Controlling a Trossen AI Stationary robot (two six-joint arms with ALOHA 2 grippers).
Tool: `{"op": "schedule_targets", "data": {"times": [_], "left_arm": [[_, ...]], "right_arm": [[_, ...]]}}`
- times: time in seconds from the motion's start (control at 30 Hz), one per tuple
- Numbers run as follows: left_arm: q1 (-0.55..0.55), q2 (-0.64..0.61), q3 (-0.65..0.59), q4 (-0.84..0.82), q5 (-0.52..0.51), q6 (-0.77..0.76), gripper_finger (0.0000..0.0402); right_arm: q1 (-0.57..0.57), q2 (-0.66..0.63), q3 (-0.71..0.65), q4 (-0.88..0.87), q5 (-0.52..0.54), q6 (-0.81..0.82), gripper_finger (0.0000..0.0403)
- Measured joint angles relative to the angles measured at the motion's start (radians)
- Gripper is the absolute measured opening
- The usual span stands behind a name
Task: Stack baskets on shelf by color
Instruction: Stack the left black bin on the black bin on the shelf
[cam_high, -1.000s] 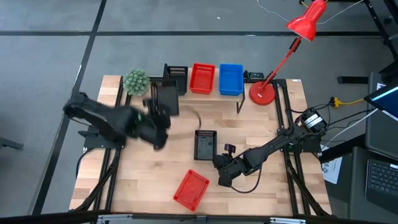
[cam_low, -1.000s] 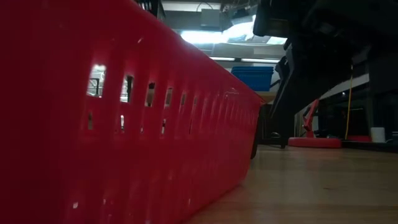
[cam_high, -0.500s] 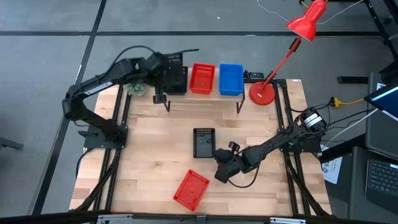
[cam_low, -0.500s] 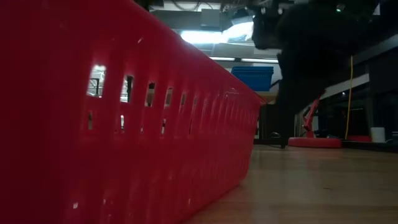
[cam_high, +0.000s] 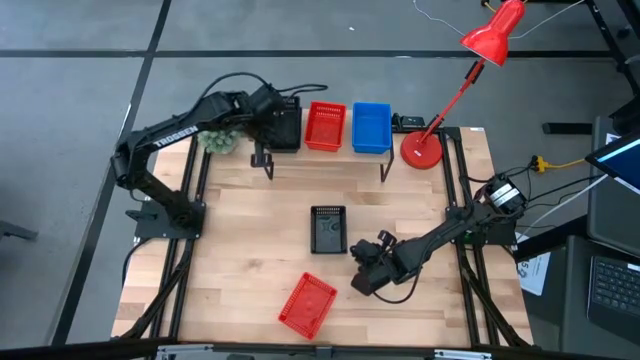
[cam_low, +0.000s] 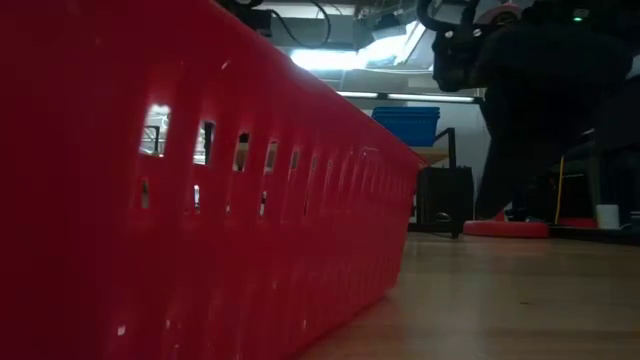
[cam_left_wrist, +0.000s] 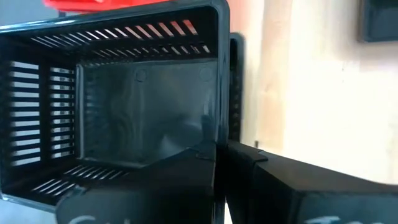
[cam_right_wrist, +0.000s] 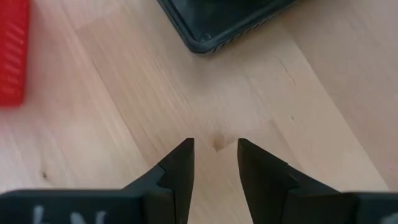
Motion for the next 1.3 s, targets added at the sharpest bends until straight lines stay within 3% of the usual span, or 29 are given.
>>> {"op": "schedule_targets", "data": {"times": [0.33,0.77,1.03,1.2,1.3], "left_arm": [[0.002,0.012,0.000,0.005,-0.002,0.021,0.0003],[0.012,0.012,0.000,0.021,-0.010,0.027,0.0082],[-0.041,-0.007,0.000,0.027,-0.010,0.025,0.0096],[-0.062,-0.008,0.000,0.029,-0.134,0.025,0.0096],[-0.063,-0.008,0.000,0.053,-0.154,0.025,0.0097]], "right_arm": [[0.000,0.000,0.000,-0.001,0.000,0.007,0.0122],[0.001,0.000,0.000,-0.001,-0.001,0.021,0.0122],[0.001,0.000,0.000,-0.002,-0.001,0.019,0.0122],[0.001,0.000,0.000,-0.002,-0.002,0.019,0.0122],[0.001,0.000,0.000,-0.002,-0.002,0.018,0.0122]]}}
